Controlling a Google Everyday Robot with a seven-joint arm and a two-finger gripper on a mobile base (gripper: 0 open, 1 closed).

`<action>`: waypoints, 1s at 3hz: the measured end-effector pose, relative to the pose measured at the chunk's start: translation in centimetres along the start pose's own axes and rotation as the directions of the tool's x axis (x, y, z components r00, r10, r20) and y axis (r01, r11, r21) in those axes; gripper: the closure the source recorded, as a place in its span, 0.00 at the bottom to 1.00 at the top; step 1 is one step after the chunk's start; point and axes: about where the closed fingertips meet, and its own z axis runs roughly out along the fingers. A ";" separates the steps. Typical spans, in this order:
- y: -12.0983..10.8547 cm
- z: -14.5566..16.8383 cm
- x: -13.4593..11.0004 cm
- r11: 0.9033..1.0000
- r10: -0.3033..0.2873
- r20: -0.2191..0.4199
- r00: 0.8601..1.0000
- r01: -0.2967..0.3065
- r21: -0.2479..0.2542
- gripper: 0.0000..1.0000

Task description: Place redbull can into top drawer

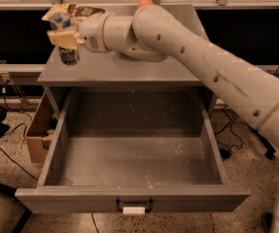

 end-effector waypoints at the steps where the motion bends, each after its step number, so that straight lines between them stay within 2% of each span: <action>1: 3.4 -4.9 -1.4 0.995 0.026 0.007 1.000 -0.026 0.098 1.00; 2: 7.5 -9.8 4.6 0.982 0.099 -0.127 0.987 -0.076 0.171 1.00; 3: 9.4 -11.9 10.3 0.972 0.169 -0.229 0.959 -0.123 0.202 1.00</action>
Offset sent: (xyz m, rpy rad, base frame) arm -0.1553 -0.1115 -0.1112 -0.2051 0.2047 -0.2597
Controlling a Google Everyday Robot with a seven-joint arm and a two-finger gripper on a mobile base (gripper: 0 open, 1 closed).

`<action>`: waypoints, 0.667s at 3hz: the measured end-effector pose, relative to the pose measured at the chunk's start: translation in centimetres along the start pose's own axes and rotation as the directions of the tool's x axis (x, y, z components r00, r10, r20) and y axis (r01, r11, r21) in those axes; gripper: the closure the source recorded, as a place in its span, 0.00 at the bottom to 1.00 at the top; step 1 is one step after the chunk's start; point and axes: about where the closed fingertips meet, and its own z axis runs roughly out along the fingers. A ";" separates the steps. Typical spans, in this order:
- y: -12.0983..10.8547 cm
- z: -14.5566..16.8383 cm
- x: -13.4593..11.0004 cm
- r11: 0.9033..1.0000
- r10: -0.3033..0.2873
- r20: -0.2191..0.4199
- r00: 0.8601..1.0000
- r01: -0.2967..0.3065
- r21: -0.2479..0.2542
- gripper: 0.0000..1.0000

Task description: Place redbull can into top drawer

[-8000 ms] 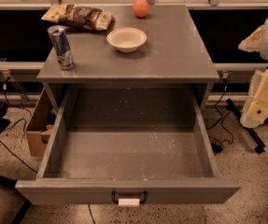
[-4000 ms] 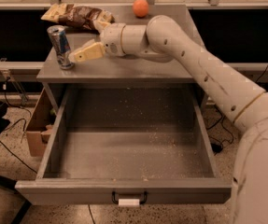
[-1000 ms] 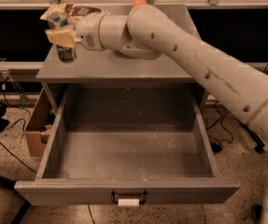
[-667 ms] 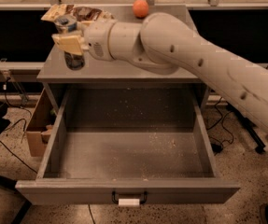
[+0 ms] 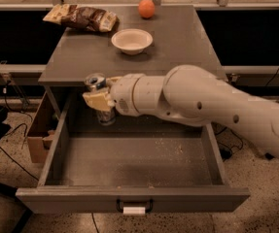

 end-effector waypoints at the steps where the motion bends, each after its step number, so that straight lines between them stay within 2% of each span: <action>1: -2.1 0.0 5.5 0.998 0.007 0.028 1.000 -0.009 0.069 1.00; 2: -3.6 2.1 8.4 0.994 -0.068 0.100 0.993 0.059 0.093 1.00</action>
Offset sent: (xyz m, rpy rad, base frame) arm 0.0519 -0.0339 -0.1508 0.0928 -0.2182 -0.0622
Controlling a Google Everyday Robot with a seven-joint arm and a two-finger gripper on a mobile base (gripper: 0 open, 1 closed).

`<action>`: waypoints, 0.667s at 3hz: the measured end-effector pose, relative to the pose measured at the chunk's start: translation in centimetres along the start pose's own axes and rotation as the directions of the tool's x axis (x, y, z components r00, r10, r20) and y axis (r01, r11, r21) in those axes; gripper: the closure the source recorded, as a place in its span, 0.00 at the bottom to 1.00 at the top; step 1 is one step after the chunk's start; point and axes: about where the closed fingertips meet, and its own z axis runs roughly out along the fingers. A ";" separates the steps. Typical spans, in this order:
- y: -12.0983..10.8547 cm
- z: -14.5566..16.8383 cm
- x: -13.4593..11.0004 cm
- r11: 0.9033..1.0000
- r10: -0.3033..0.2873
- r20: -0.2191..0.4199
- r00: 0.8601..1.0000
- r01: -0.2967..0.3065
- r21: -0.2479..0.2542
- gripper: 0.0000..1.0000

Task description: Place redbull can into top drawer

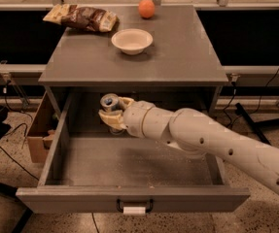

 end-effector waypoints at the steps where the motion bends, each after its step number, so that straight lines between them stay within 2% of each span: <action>1: -1.2 2.3 3.4 0.999 -0.043 0.052 0.998 0.044 -0.017 1.00; 2: -1.8 4.1 5.8 0.997 -0.054 0.072 0.996 0.057 -0.045 1.00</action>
Offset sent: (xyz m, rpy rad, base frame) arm 0.0508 0.0092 -0.0976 0.0412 -0.0868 0.0978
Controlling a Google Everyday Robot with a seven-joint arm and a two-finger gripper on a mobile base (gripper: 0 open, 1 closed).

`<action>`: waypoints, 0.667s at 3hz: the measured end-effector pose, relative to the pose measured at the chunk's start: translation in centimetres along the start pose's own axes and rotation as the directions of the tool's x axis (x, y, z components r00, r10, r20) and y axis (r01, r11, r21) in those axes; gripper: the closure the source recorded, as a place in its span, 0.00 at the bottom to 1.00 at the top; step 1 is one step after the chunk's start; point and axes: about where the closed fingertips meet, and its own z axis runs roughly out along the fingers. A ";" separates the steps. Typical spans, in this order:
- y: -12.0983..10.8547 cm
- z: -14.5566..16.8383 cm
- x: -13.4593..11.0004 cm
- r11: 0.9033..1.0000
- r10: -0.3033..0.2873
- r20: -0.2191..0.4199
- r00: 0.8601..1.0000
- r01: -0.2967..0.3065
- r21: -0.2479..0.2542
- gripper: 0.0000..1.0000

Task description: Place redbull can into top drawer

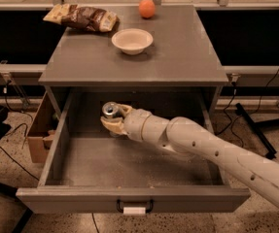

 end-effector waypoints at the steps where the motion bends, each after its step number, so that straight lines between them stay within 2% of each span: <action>1: -0.2 1.4 2.0 0.999 0.031 0.015 0.999 -0.031 -0.016 0.85; 2: -0.1 1.5 2.2 0.999 0.037 0.015 0.999 -0.036 -0.017 0.62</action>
Offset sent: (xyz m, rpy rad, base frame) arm 0.0081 0.0058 -0.0191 0.0253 0.0177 0.0107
